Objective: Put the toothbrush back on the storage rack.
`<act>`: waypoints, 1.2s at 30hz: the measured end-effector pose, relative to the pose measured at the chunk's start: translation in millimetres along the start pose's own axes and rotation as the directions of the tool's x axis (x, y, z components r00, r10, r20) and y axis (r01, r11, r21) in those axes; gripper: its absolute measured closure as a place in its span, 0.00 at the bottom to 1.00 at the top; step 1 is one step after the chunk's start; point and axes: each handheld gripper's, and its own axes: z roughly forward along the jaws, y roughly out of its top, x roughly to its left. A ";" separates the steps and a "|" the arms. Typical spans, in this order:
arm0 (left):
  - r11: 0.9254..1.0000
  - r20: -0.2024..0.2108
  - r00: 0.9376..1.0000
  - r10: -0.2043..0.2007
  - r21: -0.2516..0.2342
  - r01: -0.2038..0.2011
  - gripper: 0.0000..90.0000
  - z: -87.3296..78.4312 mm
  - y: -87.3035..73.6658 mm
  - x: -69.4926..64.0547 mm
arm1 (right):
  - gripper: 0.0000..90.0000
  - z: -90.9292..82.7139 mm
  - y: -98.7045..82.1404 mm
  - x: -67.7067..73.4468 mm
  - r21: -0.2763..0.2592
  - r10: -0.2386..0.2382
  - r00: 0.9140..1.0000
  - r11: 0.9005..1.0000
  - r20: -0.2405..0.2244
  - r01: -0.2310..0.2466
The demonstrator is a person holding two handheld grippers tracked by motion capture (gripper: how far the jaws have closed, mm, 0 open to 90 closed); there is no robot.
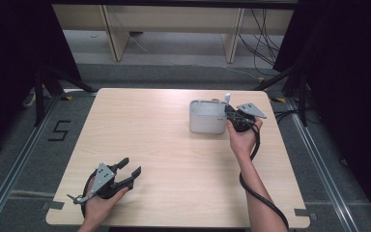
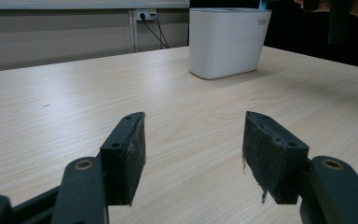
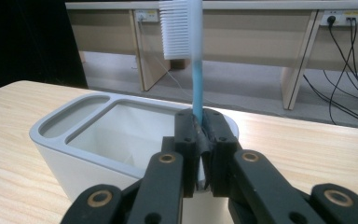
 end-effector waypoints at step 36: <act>1.000 0.000 1.000 -0.001 -0.001 0.001 0.43 -0.1 0.0 0.1 | 0.95 3.2 -7.8 0.1 0.018 -0.008 1.000 1.000 0.005 0.008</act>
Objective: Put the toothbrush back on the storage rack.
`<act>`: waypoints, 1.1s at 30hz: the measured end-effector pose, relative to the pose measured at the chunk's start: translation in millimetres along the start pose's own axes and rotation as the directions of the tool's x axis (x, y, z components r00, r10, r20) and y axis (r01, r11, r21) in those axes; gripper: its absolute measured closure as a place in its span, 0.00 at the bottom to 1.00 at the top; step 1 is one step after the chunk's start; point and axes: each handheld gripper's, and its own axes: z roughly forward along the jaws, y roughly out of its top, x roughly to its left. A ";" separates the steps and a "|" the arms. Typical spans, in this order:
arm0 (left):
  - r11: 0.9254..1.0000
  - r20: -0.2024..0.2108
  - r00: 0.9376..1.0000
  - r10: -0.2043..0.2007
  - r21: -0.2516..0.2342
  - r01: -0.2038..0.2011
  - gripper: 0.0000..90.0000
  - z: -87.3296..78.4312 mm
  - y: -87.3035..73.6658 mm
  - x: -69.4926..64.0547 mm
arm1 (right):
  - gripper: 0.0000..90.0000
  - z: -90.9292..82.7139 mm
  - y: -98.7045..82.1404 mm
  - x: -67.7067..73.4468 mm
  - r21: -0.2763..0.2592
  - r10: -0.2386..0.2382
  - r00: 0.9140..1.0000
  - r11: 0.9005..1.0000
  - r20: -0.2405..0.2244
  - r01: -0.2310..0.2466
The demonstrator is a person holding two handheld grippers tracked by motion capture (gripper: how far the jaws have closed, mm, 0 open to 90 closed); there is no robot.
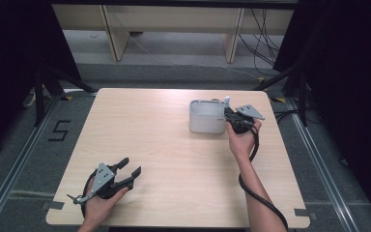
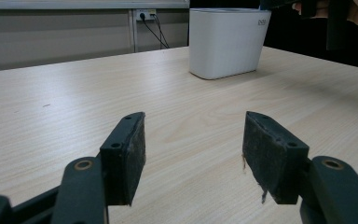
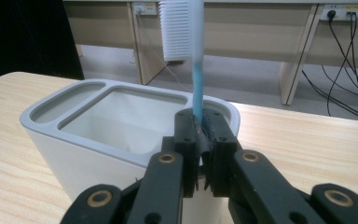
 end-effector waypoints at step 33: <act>1.000 -0.001 1.000 -0.001 0.000 0.001 0.43 0.0 0.0 0.0 | 0.71 -10.9 2.2 -6.1 -0.006 0.008 0.999 1.000 0.040 -0.007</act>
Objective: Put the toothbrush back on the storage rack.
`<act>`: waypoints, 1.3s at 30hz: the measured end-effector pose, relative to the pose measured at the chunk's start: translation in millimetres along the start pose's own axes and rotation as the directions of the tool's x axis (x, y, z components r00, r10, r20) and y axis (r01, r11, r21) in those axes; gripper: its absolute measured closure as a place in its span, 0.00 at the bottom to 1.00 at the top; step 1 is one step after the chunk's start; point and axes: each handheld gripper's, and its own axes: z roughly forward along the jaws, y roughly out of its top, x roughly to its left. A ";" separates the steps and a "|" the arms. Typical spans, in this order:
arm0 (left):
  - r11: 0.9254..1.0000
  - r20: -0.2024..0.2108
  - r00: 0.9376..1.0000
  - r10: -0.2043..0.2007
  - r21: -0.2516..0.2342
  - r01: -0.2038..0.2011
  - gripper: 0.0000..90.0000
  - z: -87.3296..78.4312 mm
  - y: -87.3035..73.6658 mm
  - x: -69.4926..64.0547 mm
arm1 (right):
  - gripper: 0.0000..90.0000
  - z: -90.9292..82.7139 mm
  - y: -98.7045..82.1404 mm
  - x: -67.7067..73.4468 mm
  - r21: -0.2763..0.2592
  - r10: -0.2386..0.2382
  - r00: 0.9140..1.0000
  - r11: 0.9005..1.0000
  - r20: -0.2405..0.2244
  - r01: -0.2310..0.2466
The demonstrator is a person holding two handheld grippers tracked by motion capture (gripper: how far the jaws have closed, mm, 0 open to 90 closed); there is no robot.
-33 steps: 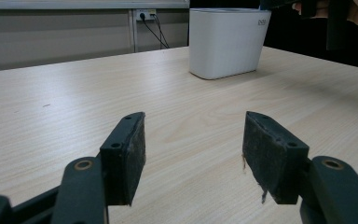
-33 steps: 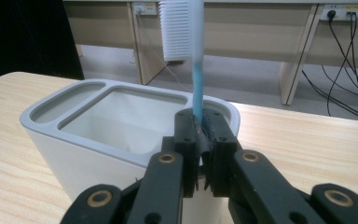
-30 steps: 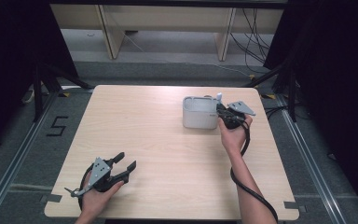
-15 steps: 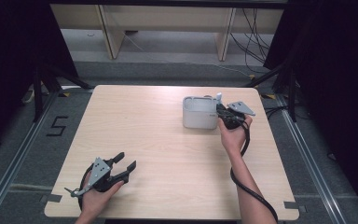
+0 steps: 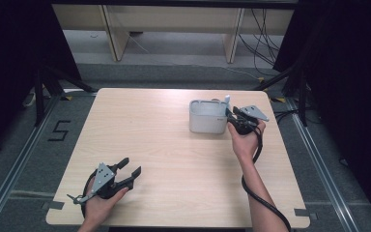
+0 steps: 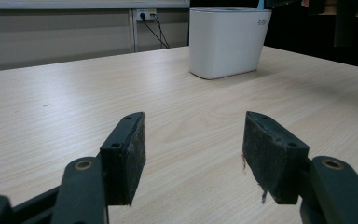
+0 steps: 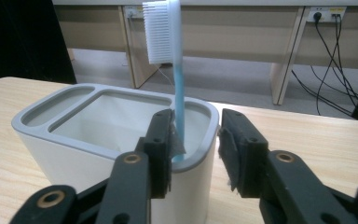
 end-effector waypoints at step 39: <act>1.000 0.011 1.000 0.003 -0.025 -0.003 0.43 1.7 -0.6 -0.1 | 0.59 -83.4 -30.7 -3.1 0.125 -0.057 0.994 0.990 -0.090 0.068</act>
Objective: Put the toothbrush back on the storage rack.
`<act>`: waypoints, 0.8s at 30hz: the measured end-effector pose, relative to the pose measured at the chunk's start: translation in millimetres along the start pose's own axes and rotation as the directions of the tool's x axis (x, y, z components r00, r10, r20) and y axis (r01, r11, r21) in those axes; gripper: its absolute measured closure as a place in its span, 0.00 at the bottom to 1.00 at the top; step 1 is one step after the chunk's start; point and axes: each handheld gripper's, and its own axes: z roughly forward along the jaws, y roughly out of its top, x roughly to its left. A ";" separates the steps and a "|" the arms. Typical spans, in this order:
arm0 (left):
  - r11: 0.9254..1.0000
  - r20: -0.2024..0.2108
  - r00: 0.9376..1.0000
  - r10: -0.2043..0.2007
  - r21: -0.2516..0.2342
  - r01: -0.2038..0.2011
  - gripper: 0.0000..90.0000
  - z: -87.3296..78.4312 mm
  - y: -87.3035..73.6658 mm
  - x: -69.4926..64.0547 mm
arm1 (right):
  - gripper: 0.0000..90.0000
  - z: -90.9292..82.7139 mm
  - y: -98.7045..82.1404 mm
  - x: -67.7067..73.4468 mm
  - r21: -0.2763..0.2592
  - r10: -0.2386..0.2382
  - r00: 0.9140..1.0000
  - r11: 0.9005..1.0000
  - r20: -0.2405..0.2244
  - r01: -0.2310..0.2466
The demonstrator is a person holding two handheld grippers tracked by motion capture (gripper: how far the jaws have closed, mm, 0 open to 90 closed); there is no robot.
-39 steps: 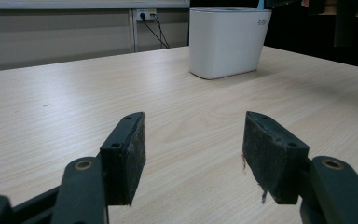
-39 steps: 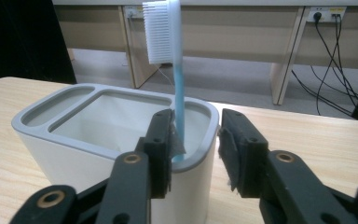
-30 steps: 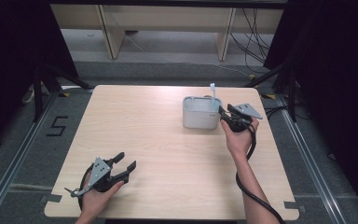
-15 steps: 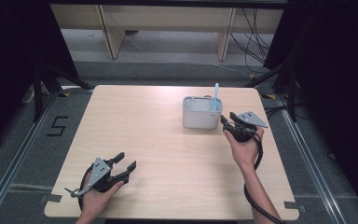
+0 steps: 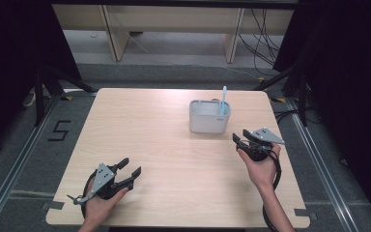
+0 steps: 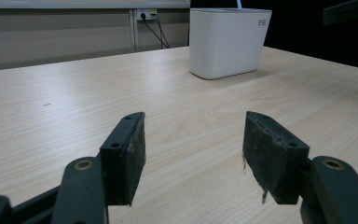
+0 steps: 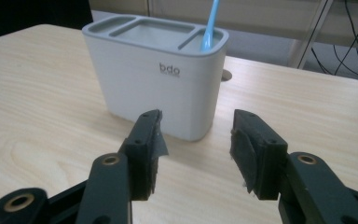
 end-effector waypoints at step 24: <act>1.000 -0.001 1.000 -0.004 -0.001 0.004 0.43 -0.3 0.0 0.4 | 0.57 -37.1 -61.1 0.6 0.095 0.003 0.999 0.996 -0.042 0.001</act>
